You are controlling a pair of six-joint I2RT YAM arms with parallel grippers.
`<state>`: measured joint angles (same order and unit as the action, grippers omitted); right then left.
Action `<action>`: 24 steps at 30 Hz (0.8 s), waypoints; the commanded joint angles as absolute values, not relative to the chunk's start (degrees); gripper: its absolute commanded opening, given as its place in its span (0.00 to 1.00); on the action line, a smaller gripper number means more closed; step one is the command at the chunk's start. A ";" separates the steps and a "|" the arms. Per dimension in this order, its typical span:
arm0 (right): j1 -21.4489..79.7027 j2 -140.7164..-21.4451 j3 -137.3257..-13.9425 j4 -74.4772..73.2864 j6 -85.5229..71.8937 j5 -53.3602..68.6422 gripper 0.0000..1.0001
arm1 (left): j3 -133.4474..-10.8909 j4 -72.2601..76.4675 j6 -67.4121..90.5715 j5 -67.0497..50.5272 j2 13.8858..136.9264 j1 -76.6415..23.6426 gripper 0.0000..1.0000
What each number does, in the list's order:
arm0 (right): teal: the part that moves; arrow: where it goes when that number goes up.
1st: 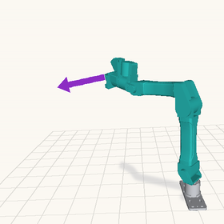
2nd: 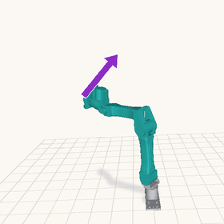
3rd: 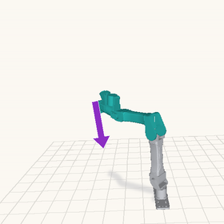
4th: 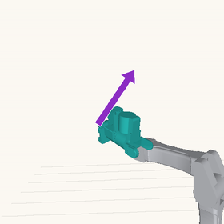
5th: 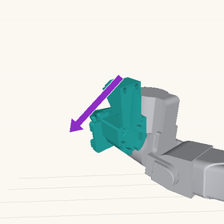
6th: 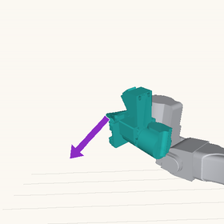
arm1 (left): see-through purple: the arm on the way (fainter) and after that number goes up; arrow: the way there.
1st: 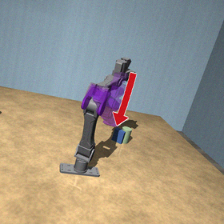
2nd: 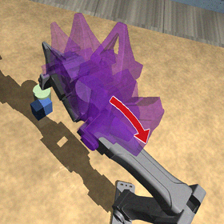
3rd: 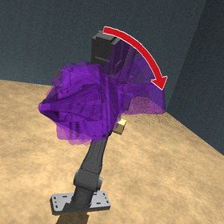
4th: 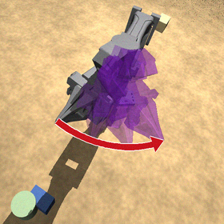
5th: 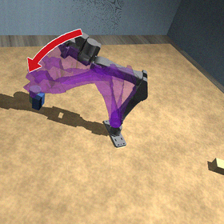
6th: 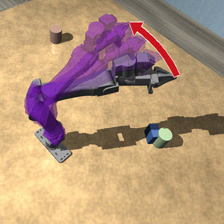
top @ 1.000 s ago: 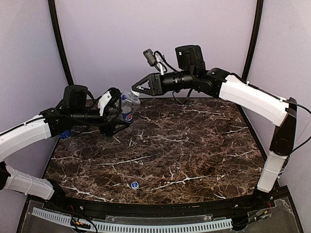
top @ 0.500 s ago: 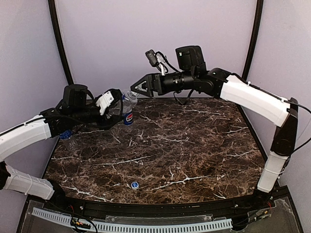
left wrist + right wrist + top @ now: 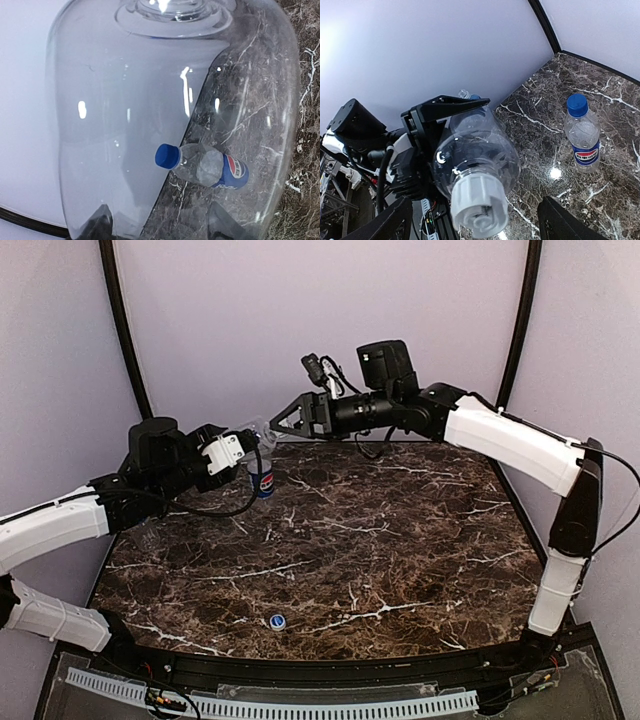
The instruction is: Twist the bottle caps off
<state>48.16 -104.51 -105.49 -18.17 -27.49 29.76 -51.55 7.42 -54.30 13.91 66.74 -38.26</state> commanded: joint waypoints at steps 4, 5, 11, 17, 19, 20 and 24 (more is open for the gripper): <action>48.08 -107.59 -108.15 -18.13 -28.74 31.24 0.73 | -50.18 11.40 -57.74 15.59 65.31 -39.56 0.52; 48.08 -107.85 -108.47 -17.95 -28.75 31.62 0.65 | -50.07 11.35 -57.72 15.57 65.30 -39.66 0.52; 47.99 -107.37 -107.83 -16.90 -28.83 31.66 0.54 | -49.88 11.07 -57.90 15.60 65.19 -39.81 0.52; 47.90 -106.61 -106.88 -16.35 -28.69 31.66 0.24 | -49.57 11.39 -58.00 15.40 65.31 -39.77 0.51; 47.91 -106.68 -106.71 -16.39 -28.30 32.31 0.01 | -49.57 11.20 -57.84 15.03 65.26 -39.79 0.51; 47.95 -106.63 -106.70 -16.36 -27.59 33.17 0.00 | -49.57 10.64 -57.57 14.85 65.12 -39.80 0.51; 48.78 -106.91 -107.60 -18.59 -18.49 40.83 0.00 | -51.84 0.98 -51.85 5.90 64.60 -39.81 0.48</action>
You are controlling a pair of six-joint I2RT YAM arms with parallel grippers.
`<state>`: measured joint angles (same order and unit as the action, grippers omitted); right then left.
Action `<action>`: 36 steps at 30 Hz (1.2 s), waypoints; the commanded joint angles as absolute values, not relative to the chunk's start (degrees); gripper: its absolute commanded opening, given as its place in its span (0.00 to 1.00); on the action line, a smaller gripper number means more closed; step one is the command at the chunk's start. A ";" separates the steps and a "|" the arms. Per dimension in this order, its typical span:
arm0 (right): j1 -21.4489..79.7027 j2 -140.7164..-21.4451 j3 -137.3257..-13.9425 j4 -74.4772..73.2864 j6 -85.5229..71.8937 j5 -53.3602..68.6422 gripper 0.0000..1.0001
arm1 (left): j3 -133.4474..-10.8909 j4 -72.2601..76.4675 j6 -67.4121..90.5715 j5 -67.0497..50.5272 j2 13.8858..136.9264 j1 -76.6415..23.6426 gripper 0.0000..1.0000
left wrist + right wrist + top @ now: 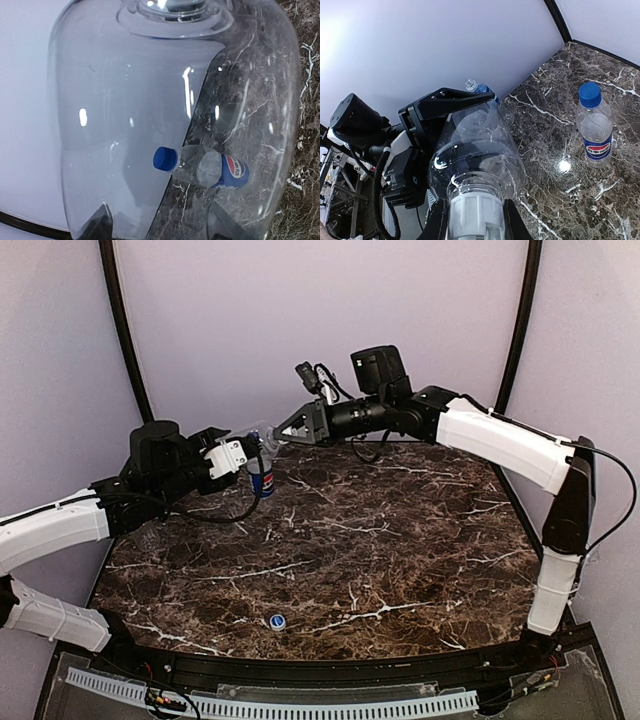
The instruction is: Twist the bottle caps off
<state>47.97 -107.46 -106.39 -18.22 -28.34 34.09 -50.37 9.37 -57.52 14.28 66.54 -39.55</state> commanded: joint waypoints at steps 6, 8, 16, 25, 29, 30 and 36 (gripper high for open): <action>54.77 -103.35 -104.99 -29.54 14.92 42.61 0.00 | -58.44 -24.78 -44.52 -22.95 65.06 -39.81 0.44; 56.72 -101.05 -101.25 -30.09 24.24 40.66 0.00 | -60.11 -30.12 -42.85 -29.89 65.52 -39.84 0.44; 64.71 -97.04 -93.91 -34.72 59.68 24.52 0.00 | -63.01 -36.01 -38.15 -41.89 67.28 -39.78 0.42; 68.16 -96.54 -89.47 -34.07 83.49 7.35 0.00 | -63.21 -36.67 -38.67 -43.12 67.60 -39.81 0.41; 68.27 -94.59 -86.70 -26.92 82.57 6.19 0.17 | -62.65 -36.24 -38.69 -42.45 67.15 -39.86 0.40; 68.24 -93.51 -85.34 -24.15 81.29 6.72 0.32 | -62.27 -35.82 -38.63 -42.19 66.86 -39.84 0.40; 65.51 -85.93 -79.52 -9.55 63.98 12.52 0.98 | -59.43 -31.55 -38.15 -34.50 65.30 -39.81 0.39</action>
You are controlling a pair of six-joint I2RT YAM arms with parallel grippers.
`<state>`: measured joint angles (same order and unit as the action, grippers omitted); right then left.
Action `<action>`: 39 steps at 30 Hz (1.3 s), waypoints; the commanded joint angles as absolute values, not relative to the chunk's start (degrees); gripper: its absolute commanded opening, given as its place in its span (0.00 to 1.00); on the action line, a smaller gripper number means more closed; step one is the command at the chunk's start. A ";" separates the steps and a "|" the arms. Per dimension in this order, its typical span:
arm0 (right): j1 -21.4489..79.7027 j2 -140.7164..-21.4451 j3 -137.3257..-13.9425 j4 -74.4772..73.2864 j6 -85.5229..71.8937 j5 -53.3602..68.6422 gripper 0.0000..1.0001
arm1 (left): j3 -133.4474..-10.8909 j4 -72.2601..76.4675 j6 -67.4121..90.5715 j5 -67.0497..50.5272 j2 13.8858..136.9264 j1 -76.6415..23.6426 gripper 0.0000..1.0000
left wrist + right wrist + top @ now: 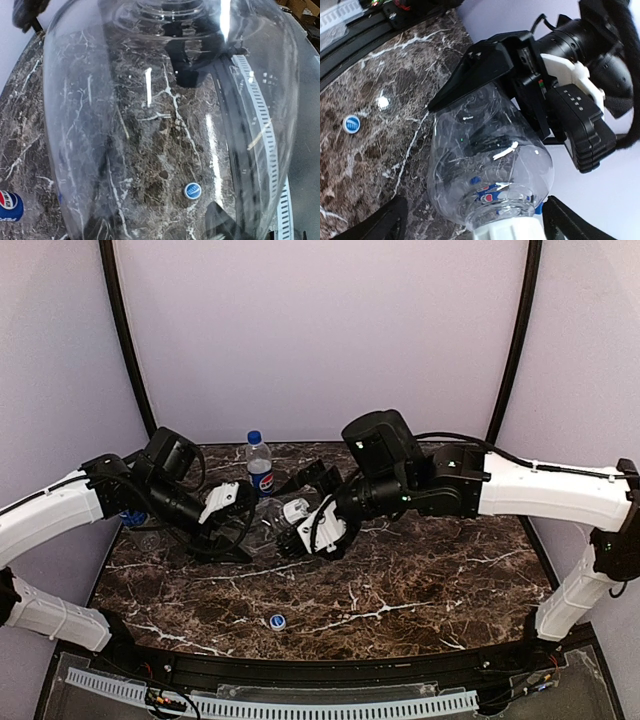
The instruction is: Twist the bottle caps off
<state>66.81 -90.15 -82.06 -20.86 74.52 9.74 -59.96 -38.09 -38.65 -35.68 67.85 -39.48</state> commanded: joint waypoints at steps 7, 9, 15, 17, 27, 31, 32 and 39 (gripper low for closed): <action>60.58 -79.12 -76.76 -6.61 38.72 21.59 0.99 | -54.58 -19.26 -36.28 -19.84 63.74 -39.81 0.40; 58.34 -80.00 -78.96 -6.71 26.05 22.63 0.99 | -52.91 -13.36 -36.56 -13.21 63.58 -39.86 0.41; 50.51 -89.95 -91.32 -14.60 -16.72 21.28 0.93 | -48.79 3.51 -40.84 7.70 64.14 -39.90 0.43; 48.45 -93.26 -93.70 -19.27 -28.68 22.32 0.86 | -47.97 6.05 -42.54 10.02 64.25 -39.97 0.44; 48.80 -98.44 -100.33 -20.86 -33.14 28.48 0.82 | -45.80 7.82 -46.10 10.98 64.07 -40.65 0.45; 49.22 -100.88 -103.56 -22.66 -32.91 29.80 0.80 | -45.90 7.88 -46.41 10.70 64.23 -40.69 0.45; 49.22 -101.62 -104.02 -23.12 -33.02 30.14 0.78 | -45.95 7.98 -46.69 10.58 64.31 -40.69 0.46; 48.95 -104.47 -106.10 -25.07 -32.34 32.81 0.60 | -46.76 8.30 -46.65 10.59 64.62 -40.73 0.46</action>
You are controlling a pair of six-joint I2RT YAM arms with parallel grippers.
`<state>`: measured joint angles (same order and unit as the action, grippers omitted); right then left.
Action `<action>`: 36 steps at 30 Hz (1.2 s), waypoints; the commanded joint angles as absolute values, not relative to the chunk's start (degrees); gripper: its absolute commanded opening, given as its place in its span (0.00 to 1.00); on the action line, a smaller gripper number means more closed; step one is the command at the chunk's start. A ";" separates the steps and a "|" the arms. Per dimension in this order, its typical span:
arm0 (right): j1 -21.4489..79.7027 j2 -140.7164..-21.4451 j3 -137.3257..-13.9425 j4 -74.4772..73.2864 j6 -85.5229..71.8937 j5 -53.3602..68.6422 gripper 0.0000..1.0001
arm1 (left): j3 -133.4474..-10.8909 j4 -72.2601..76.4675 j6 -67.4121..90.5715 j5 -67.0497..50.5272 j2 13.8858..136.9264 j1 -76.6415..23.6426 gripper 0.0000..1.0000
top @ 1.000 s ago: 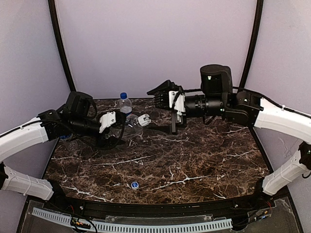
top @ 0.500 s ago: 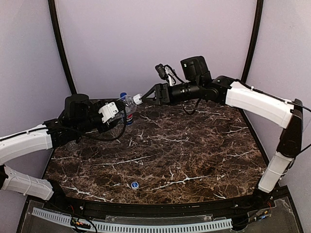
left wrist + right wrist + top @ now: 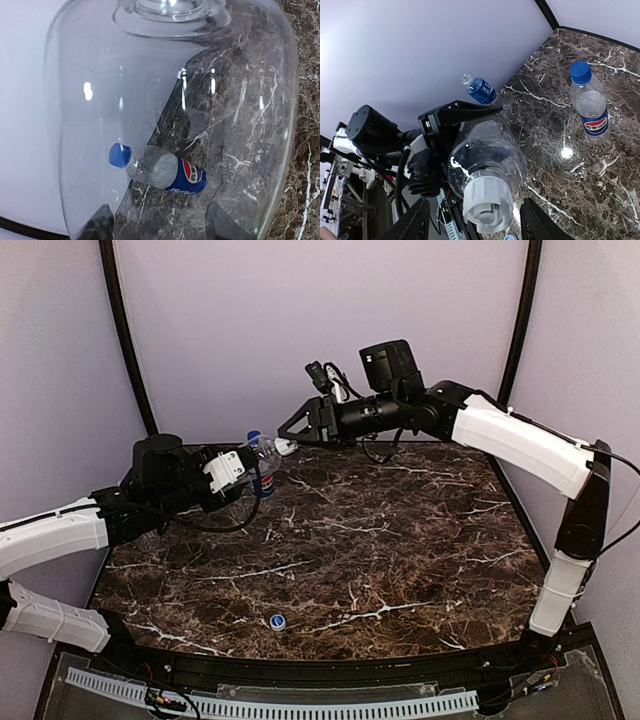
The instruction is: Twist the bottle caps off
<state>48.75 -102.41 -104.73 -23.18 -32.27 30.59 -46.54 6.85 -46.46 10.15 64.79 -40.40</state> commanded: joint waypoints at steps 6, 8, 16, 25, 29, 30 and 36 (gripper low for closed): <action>48.96 -105.37 -106.71 -25.04 -31.61 33.06 0.45 | -46.50 7.99 -46.45 9.77 64.45 -40.78 0.46; 48.96 -105.38 -106.33 -24.41 -31.49 32.94 0.33 | -46.56 7.85 -46.42 9.62 64.38 -40.86 0.46; 48.96 -106.09 -105.16 -22.57 -29.54 34.28 0.23 | -46.56 4.52 -45.92 5.37 63.78 -41.19 0.46; 48.96 -106.53 -105.94 -22.39 -29.72 34.46 0.36 | -46.23 2.90 -45.76 4.57 63.56 -41.49 0.45; 48.96 -106.36 -105.90 -22.02 -29.53 34.66 0.43 | -46.03 2.97 -46.01 4.72 63.48 -41.48 0.45; 48.98 -106.35 -105.96 -22.05 -29.53 34.78 0.43 | -46.00 3.03 -46.03 4.74 63.47 -41.46 0.45; 48.96 -105.51 -105.06 -22.81 -29.48 34.92 0.39 | -45.97 3.80 -46.16 5.57 63.52 -41.44 0.45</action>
